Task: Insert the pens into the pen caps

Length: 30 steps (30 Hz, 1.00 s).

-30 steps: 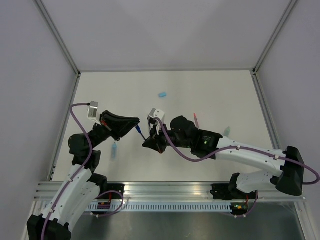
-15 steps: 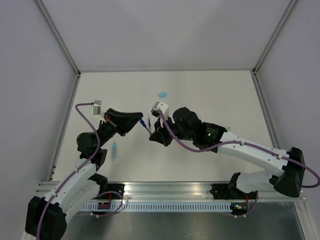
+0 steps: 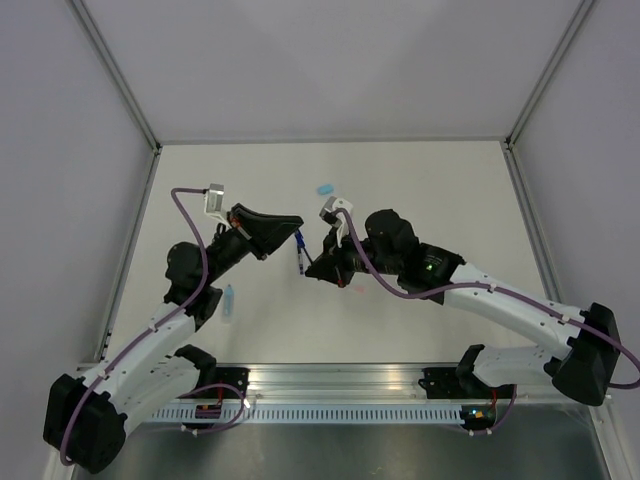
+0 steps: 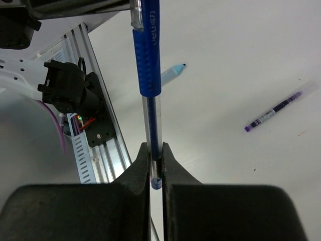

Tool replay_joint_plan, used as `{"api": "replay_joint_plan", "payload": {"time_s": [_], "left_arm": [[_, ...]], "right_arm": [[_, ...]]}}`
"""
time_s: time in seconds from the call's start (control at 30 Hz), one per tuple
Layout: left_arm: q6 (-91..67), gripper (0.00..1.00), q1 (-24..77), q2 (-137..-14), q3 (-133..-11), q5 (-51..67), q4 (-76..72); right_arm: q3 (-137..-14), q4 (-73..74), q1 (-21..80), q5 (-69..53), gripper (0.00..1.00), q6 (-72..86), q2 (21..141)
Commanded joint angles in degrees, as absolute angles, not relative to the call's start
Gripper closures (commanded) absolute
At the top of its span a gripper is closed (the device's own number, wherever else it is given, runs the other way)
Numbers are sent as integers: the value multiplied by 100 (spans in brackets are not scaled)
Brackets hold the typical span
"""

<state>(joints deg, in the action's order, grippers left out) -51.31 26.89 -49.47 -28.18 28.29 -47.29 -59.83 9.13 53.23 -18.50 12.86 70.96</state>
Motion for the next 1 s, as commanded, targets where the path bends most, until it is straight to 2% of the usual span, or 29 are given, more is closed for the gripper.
{"api": "replay_joint_plan", "payload": {"time_s": [0.0, 0.07, 0.1, 0.17, 0.2, 0.3, 0.53, 0.83, 0.97], "left_arm": [[-4949, 98, 3120, -5202, -3136, 3904, -3288], [-4782, 98, 3120, -5439, -3549, 3632, -2814], [-4729, 98, 3120, -5527, -3655, 3560, -2595], [-4615, 98, 3120, -5738, -4007, 3367, -2392], [-4571, 98, 3120, -5939, -4112, 3331, -2286], [-4316, 98, 3120, -6387, -4630, 3121, -1803], [-3447, 98, 3111, -7538, -5421, 2251, -766], [-3112, 98, 3059, -9735, -6433, 1118, -35], [-3059, 98, 3023, -10500, -6837, 1169, 272]], "right_arm": [[-5934, -1213, 4992, -1327, 98, 1898, 6768], [-5556, -1152, 4992, -1406, 94, 2021, 6645], [-5433, -1125, 5001, -1398, 85, 2030, 6497], [-5195, -907, 4992, -1371, 76, 2013, 6373], [-5125, -827, 4992, -1293, 68, 2004, 6250], [-4888, -344, 4992, -1126, 60, 2047, 6013], [-3772, 141, 4983, -362, 54, 2522, 5213], [-3692, 344, 4992, -35, 52, 2715, 4615], [-3753, 509, 4992, -35, 52, 2707, 4649]]}}
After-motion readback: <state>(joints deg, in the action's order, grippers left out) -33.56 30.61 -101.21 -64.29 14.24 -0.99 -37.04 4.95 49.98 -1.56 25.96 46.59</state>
